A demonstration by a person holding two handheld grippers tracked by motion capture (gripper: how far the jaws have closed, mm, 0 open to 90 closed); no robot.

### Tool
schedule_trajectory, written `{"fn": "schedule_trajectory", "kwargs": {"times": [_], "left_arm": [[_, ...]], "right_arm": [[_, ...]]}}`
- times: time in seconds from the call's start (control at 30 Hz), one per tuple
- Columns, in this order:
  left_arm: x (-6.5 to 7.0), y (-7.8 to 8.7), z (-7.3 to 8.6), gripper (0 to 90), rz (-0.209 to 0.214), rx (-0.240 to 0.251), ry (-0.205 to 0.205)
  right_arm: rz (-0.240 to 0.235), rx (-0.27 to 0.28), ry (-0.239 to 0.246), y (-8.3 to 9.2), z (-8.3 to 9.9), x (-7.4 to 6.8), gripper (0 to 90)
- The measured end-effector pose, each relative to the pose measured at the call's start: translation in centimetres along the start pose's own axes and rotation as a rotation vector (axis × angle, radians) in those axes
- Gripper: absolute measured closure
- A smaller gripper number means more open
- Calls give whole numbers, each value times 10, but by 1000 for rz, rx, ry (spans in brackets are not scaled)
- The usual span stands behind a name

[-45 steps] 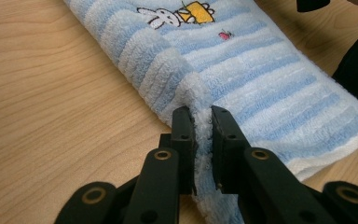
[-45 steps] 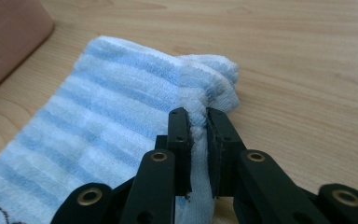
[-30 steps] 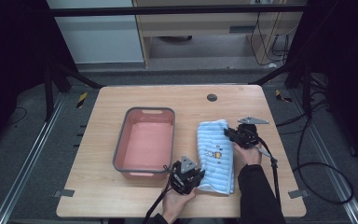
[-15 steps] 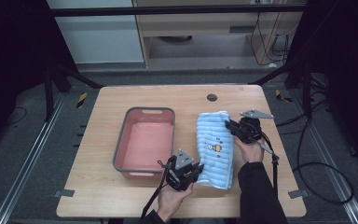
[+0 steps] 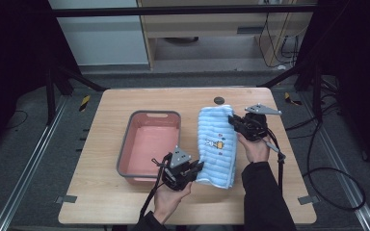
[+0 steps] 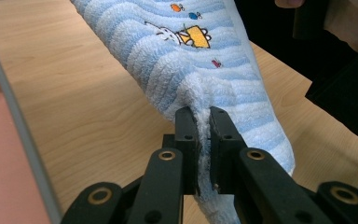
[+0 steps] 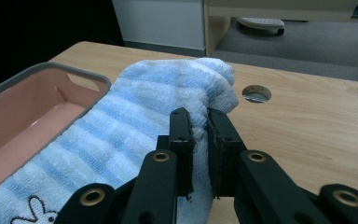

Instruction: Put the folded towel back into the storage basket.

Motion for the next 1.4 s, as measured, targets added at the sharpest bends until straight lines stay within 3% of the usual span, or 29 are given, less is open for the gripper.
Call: {"fn": "schedule_trajectory", "kwargs": {"times": [0.8,1.4], "left_arm": [[-43,41,-30,837,-56,70,5],[-77,68,-38,837,-112,97,2]], "right_arm": [[-44,62,54,-19,-57,-46,816],[-84,86,80,-47,-80,-77,816]]}}
Point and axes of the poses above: each handheld gripper's, and its own axes: y roughly backward along the jaws, z roughly out of its underside, x roughly to its right, the point moved 9 cm from there along -y, roughly forward along the jaws, and after that the axes turned 12 degrees about -z, right-handed, at the moved point
